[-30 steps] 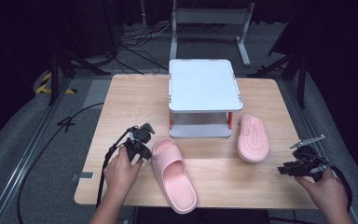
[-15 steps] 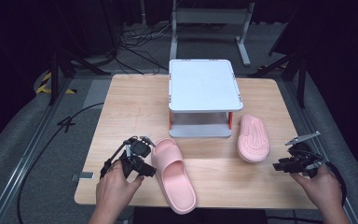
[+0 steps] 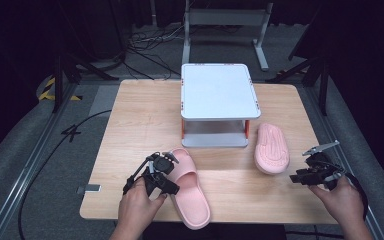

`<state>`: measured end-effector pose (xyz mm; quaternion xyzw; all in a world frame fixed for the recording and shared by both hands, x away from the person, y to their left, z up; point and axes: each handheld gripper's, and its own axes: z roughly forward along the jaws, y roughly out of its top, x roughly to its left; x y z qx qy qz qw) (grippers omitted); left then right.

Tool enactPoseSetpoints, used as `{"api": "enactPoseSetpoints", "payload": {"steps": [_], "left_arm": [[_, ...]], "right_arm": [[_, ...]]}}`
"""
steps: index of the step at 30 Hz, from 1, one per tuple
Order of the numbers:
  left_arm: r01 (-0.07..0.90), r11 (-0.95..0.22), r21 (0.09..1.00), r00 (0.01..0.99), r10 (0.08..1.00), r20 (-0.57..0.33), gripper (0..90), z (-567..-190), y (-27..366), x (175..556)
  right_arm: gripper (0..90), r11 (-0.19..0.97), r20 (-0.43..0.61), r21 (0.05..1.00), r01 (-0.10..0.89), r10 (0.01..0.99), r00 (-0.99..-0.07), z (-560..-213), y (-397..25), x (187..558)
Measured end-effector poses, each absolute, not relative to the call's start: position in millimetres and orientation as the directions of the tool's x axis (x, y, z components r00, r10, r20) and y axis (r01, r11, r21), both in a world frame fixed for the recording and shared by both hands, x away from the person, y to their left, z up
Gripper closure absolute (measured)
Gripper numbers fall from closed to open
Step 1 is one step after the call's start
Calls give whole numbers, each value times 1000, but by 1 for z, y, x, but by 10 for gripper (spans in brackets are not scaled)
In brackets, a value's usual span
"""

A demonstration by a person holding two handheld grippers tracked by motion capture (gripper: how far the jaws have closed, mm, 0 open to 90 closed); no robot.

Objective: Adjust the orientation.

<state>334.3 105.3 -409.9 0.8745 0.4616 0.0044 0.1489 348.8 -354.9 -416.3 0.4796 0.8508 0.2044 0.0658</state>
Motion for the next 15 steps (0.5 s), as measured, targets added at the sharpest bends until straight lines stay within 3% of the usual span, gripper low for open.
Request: {"api": "enactPoseSetpoints", "payload": {"steps": [6, 8, 10, 15], "left_arm": [[813, -517, 269, 559, 822, -110, 482, -411, 105, 336], [812, -513, 277, 555, 827, -95, 608, -409, 107, 336], [813, -510, 280, 550, 830, -86, 671, -408, 108, 336], [806, -517, 289, 557, 827, -75, 705, -406, 109, 335]], "right_arm": [[605, 459, 85, 409, 789, 841, -534, -417, -353, 347], [607, 462, 82, 411, 786, 839, -537, -417, -354, 347], [607, 464, 81, 411, 785, 839, -538, -417, -354, 347], [609, 470, 82, 402, 786, 836, -542, -418, -351, 347]]}}
